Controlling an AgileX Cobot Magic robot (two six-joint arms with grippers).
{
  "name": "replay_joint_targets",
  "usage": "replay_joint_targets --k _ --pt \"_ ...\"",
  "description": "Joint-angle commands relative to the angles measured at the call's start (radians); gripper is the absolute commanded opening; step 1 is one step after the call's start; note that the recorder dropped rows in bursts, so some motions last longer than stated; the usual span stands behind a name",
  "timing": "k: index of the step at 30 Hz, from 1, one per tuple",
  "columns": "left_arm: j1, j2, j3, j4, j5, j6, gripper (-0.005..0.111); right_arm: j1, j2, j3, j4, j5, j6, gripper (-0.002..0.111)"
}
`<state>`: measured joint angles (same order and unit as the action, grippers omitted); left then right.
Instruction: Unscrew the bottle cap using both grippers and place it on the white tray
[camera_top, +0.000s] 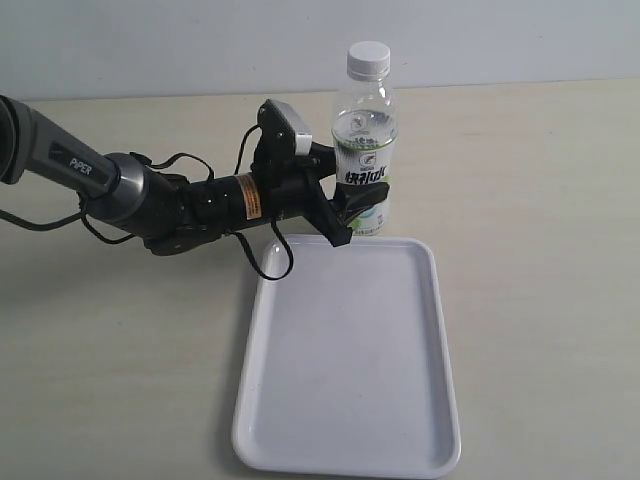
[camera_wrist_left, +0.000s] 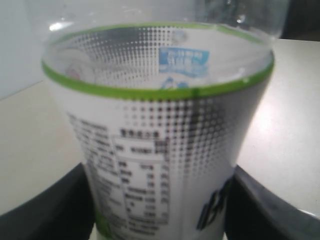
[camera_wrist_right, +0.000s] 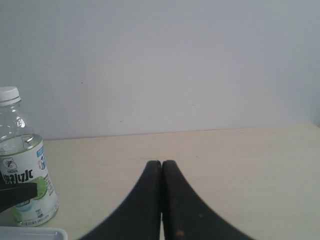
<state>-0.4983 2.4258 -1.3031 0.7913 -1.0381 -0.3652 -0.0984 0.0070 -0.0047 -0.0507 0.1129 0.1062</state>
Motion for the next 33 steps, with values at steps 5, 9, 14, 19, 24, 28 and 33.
replay_joint_targets --k 5,9,14,19,24,28,33 --pt "0.002 -0.008 -0.003 0.008 -0.034 -0.005 0.0 -0.006 -0.007 0.005 -0.001 -0.073 -0.007 0.0" --pt "0.002 -0.008 -0.003 0.008 -0.034 -0.001 0.0 -0.006 -0.007 0.005 0.096 -0.273 0.088 0.0" --pt "0.002 -0.008 -0.003 0.008 -0.032 -0.001 0.0 -0.006 -0.007 0.005 0.234 -0.496 0.133 0.0" --pt "0.002 -0.008 -0.003 0.024 -0.012 -0.001 0.0 -0.006 -0.007 0.005 0.344 -0.706 0.133 0.0" --pt "0.002 -0.008 -0.003 0.042 0.004 -0.001 0.0 -0.006 0.064 -0.129 0.365 -0.706 0.007 0.0" --pt "0.002 -0.008 -0.003 0.042 0.004 -0.001 0.0 -0.006 0.285 -0.408 0.373 -0.516 -0.113 0.0" --pt "0.002 -0.008 -0.003 0.042 0.004 -0.001 0.0 -0.006 0.652 -0.91 0.357 0.123 -0.376 0.0"
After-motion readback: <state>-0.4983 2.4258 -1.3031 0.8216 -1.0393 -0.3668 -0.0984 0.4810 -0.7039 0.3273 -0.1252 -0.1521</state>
